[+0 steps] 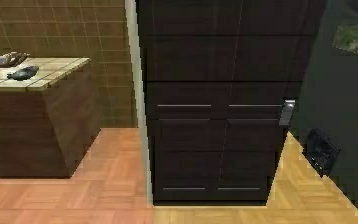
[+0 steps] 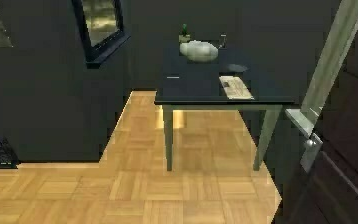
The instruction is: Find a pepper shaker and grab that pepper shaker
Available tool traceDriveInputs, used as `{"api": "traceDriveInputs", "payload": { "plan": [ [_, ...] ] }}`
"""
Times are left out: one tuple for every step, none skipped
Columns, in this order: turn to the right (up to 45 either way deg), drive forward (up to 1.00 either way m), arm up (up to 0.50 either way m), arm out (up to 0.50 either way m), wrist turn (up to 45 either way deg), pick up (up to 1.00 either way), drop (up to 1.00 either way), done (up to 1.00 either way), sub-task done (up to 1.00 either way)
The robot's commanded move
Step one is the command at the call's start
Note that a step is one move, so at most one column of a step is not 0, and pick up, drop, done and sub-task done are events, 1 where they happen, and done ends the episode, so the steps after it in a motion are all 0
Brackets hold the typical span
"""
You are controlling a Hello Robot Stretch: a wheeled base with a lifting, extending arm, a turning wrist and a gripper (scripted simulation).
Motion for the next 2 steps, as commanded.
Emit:
{"api": "traceDriveInputs", "payload": {
  "plan": [
    [-45.0,0.00,0.00,0.00,0.0,0.00,0.00,0.00,0.00],
    [-24.0,0.00,0.00,0.00,0.0,0.00,0.00,0.00,0.00]
  ]
}}
